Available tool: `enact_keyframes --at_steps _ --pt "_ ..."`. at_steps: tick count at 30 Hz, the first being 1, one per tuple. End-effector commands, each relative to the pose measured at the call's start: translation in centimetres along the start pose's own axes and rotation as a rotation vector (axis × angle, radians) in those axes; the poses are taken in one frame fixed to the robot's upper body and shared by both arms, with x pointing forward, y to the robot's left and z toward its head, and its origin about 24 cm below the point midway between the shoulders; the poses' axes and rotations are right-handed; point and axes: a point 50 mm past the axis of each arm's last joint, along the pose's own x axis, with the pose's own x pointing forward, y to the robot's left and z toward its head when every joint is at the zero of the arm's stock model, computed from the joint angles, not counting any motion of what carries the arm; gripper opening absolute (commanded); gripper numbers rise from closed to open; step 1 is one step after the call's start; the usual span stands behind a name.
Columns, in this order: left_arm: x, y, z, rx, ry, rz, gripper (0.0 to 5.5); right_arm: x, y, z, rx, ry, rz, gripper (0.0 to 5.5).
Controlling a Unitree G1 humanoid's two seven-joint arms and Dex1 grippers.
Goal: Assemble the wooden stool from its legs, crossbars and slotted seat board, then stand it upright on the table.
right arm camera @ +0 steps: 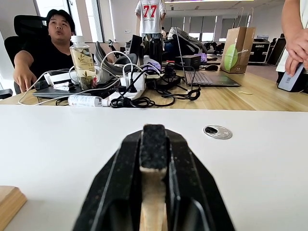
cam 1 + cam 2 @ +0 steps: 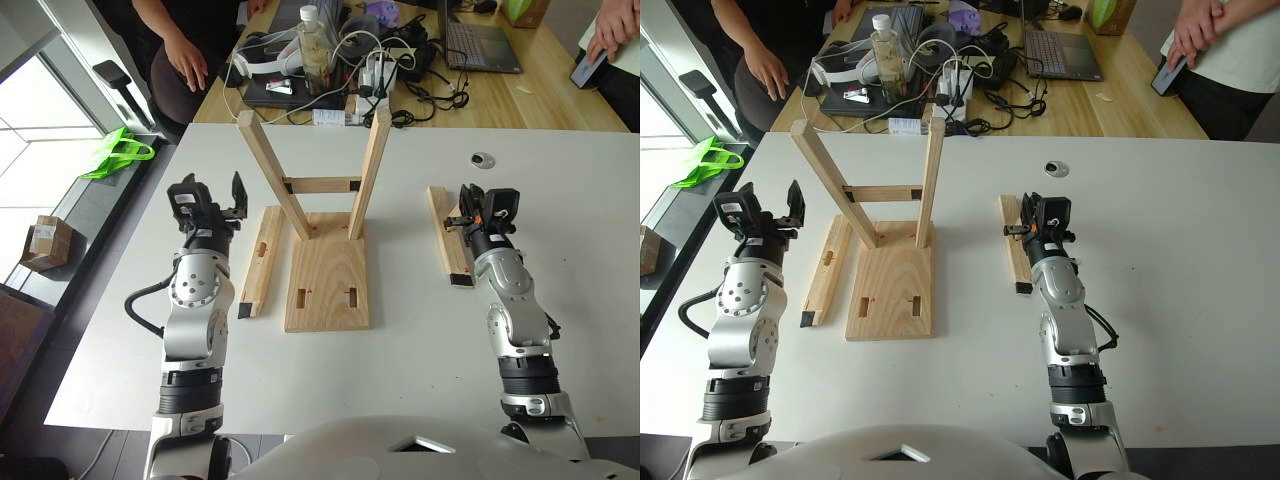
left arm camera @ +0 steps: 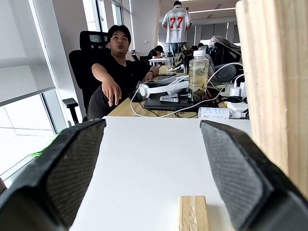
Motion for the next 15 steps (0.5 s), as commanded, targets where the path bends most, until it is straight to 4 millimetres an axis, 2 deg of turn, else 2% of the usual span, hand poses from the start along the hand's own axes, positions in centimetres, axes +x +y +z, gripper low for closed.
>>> enact_keyframes --at_steps 1,9,15 --pt "0.3 -0.1 0.4 0.012 -0.009 0.0 3.54 0.3 0.1 -0.5 0.008 0.07 0.001 0.37" --pt "0.5 -0.2 0.4 0.015 -0.012 0.004 3.54 1.6 0.1 0.0 0.023 0.122 0.022 0.37" --pt "0.7 -0.2 0.4 0.027 -0.014 0.0 3.54 1.8 -0.3 -0.3 0.014 0.149 0.023 0.37"
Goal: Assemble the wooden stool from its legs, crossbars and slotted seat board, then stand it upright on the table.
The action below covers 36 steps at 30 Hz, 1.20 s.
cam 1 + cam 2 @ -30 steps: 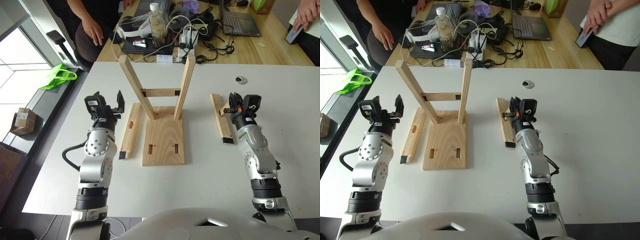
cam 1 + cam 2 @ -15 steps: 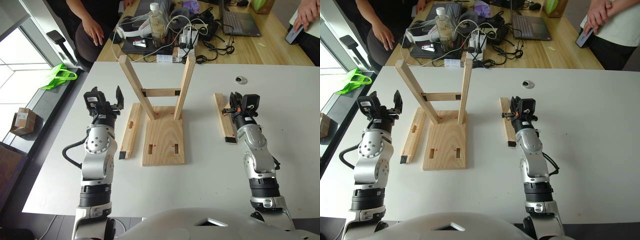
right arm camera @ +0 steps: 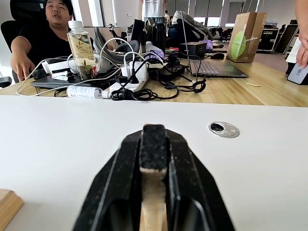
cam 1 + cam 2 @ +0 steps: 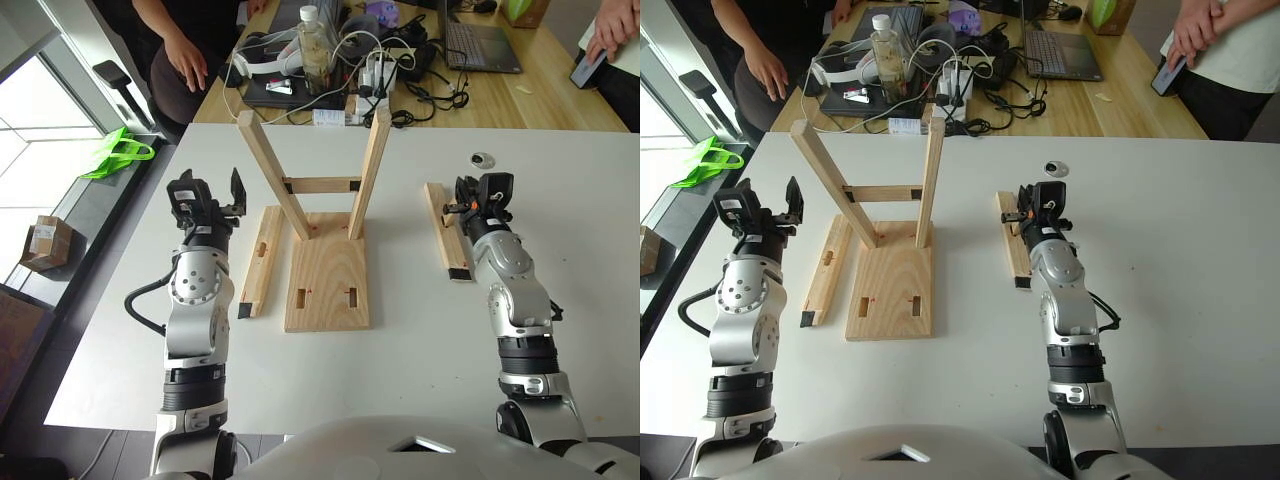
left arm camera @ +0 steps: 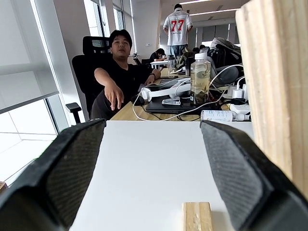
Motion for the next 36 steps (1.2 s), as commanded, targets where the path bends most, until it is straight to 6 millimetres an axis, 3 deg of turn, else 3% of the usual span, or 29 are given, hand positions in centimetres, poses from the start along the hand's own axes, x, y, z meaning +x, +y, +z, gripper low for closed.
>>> enact_keyframes --at_steps 1,32,36 --pt "0.4 -0.1 0.1 0.007 0.003 -0.002 3.54 0.0 -0.2 -1.1 0.007 0.069 -0.002 0.37" --pt "0.3 -1.2 -0.5 0.005 0.051 -0.099 3.56 -0.2 0.7 -1.5 0.015 0.076 0.016 0.37" --pt "0.6 -0.8 -1.3 0.014 0.111 -0.055 3.56 -0.2 0.8 -1.5 0.016 0.076 0.017 0.37"
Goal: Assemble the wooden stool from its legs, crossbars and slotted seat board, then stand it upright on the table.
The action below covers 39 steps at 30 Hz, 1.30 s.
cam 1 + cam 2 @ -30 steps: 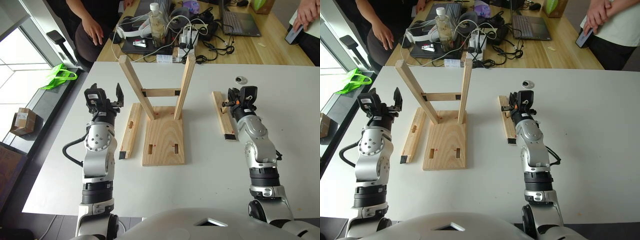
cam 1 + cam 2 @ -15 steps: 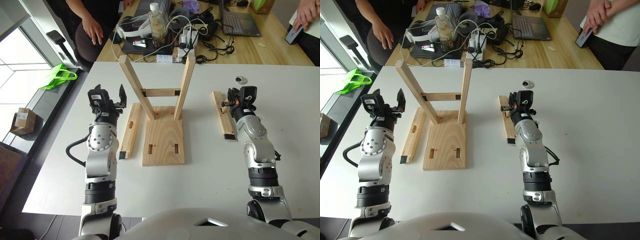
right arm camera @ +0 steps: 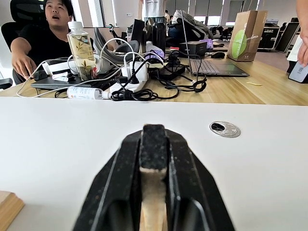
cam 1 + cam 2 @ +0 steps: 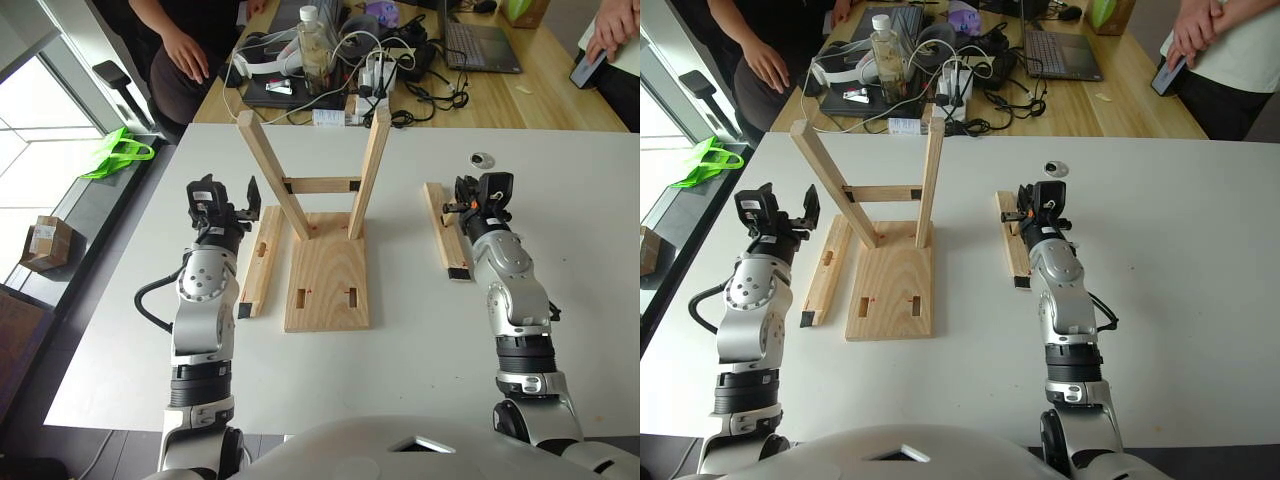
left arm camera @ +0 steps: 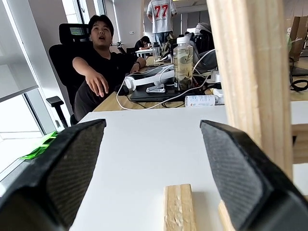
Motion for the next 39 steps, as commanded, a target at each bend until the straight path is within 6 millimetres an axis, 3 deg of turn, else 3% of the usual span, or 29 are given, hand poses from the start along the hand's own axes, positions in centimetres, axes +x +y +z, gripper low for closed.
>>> enact_keyframes --at_steps 1,7,11,14,19,22,35,39 --pt "0.4 0.0 -0.2 -0.005 0.011 -0.007 3.56 -0.2 0.3 -1.5 0.008 0.076 0.007 0.37" --pt "0.2 0.2 -0.4 -0.028 0.037 0.037 3.56 -0.3 0.4 -1.6 0.007 0.082 0.011 0.37" --pt "0.0 0.3 -0.4 -0.03 0.025 0.038 3.02 -0.2 0.3 -1.5 0.009 0.076 0.005 0.37" --pt "0.2 0.4 -0.5 -0.034 0.05 0.067 2.97 -0.3 0.4 -1.6 0.008 0.078 0.009 0.37" --pt "0.3 0.2 -0.2 -0.025 0.033 0.042 2.26 -0.2 0.4 -1.4 0.004 0.075 0.011 0.37" --pt "0.3 -0.1 -0.1 -0.007 0.026 0.042 2.26 -0.1 0.4 -1.4 0.001 0.074 0.013 0.37" --pt "0.3 0.8 0.5 -0.015 -0.006 0.104 4.32 -0.1 0.4 -1.5 -0.001 0.075 0.015 0.37" --pt "0.5 0.8 0.2 -0.011 0.02 0.09 4.44 -0.1 0.5 -1.4 -0.002 0.074 0.018 0.37"
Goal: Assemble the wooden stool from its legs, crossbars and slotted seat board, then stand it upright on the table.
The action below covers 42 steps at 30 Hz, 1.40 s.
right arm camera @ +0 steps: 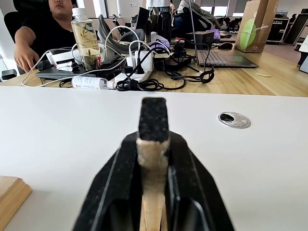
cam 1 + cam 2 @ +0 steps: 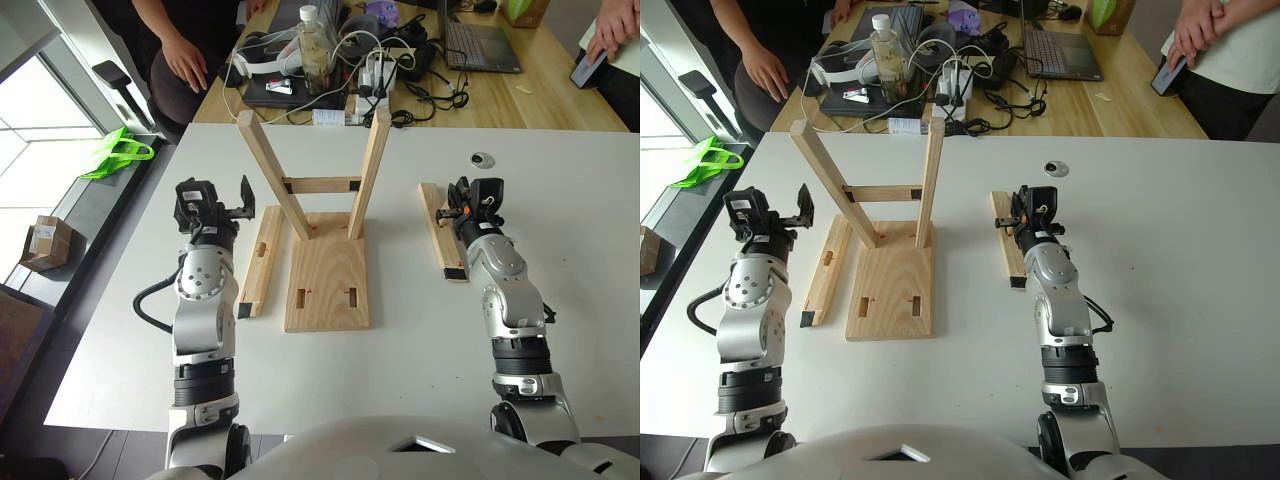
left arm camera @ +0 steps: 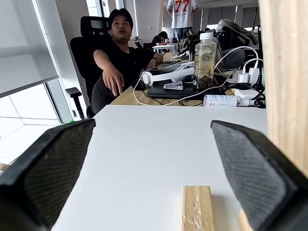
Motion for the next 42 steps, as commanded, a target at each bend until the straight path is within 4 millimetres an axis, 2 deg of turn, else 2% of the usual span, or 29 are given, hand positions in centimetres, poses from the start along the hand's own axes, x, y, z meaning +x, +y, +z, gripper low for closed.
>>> enact_keyframes --at_steps 1,10,14,18,22,26,28,29,31,34,37,39,42 --pt "0.4 -0.1 0.2 0.015 0.006 -0.017 4.44 0.1 0.1 -0.7 0.0 0.041 0.004 0.37" --pt "0.4 -0.1 0.2 0.023 0.003 -0.014 3.23 0.0 0.1 -0.8 0.003 0.04 0.001 0.37" --pt "0.7 0.9 0.5 0.033 0.008 0.044 3.23 0.0 0.0 -0.7 -0.001 0.03 0.003 0.37" --pt "1.2 2.4 3.0 0.007 -0.074 0.112 3.23 0.0 0.0 -0.6 -0.011 0.019 0.009 0.37" --pt "1.5 3.6 8.1 -0.011 -0.258 0.148 3.19 0.1 -0.2 0.1 -0.001 -0.01 0.016 0.36" --pt "1.4 3.4 10.8 -0.025 -0.339 0.134 3.19 0.2 -0.5 0.6 0.003 -0.037 0.006 0.36" --pt "1.2 2.8 12.5 -0.052 -0.39 0.102 3.19 0.3 -1.0 1.6 -0.005 -0.08 -0.022 0.36" --pt "1.1 2.3 13.4 -0.094 -0.407 0.05 3.19 0.5 -1.4 2.5 0.0 -0.123 -0.031 0.36" --pt "1.0 0.2 14.5 -0.272 -0.36 -0.162 3.19 0.7 -2.6 5.1 0.04 -0.23 -0.039 0.36" --pt "-0.7 -3.5 14.7 -0.574 -0.237 -0.576 3.19 0.6 -4.3 9.6 0.273 -0.413 0.052 0.36" --pt "-2.3 -5.1 14.5 -0.775 -0.169 -0.794 3.19 -0.4 -5.0 12.2 0.557 -0.537 0.261 0.36" --pt "-3.4 -6.1 14.5 -0.893 -0.136 -0.927 3.19 -2.1 -4.9 13.7 0.742 -0.626 0.496 0.36" --pt "-4.8 -7.0 14.6 -0.989 -0.086 -1.075 3.19 -4.6 -5.2 14.9 0.868 -0.707 0.746 0.36"
